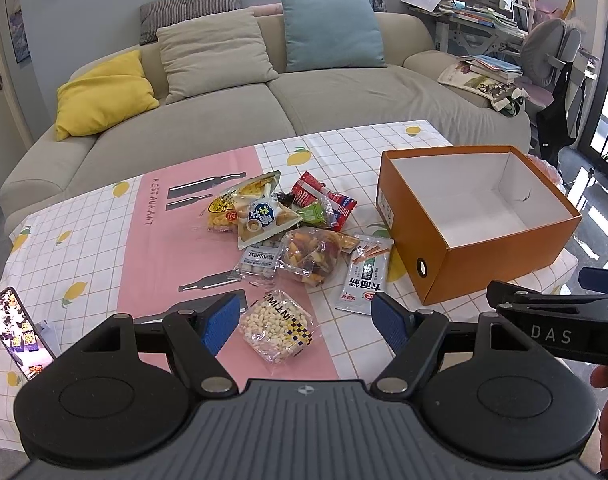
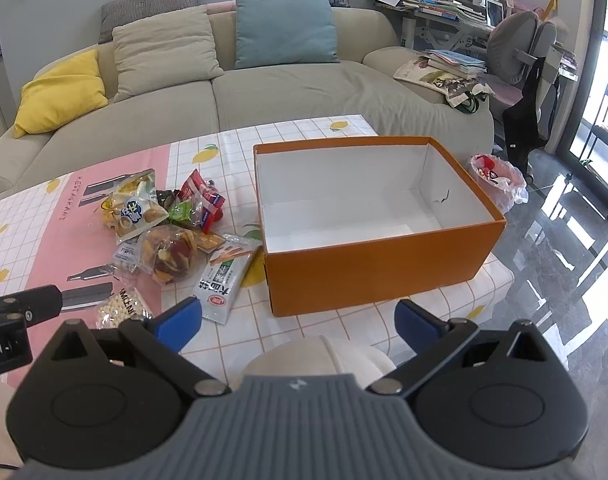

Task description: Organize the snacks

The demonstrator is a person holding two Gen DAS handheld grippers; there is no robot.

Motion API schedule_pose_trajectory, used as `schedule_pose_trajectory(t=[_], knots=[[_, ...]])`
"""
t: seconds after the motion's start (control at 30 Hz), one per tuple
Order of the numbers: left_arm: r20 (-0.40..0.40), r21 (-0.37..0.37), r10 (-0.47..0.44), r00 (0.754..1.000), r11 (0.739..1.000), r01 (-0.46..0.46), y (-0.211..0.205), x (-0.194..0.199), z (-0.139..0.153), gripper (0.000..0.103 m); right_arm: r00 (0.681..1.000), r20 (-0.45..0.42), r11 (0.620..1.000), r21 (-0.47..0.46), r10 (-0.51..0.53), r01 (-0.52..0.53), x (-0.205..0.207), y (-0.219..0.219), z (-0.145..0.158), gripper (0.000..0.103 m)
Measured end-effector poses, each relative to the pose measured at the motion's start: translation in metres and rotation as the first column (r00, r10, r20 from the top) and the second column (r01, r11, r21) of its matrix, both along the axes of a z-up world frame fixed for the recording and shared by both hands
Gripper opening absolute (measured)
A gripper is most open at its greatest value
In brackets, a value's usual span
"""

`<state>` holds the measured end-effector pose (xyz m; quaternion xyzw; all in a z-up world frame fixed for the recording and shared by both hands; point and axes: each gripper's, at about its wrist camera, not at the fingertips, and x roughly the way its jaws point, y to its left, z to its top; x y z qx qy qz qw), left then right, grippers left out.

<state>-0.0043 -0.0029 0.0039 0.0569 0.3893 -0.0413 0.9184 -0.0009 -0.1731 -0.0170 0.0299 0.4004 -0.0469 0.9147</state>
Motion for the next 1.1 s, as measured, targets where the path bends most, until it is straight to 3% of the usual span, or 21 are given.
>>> schedule_pose_trajectory(t=[1.1], knots=[[0.000, -0.004, 0.001, 1.000, 1.000, -0.001, 0.0003, -0.0007, 0.0010, 0.088, 1.000, 0.003, 1.000, -0.001, -0.006, 0.006, -0.0019, -0.0016, 0.0001, 0.100]])
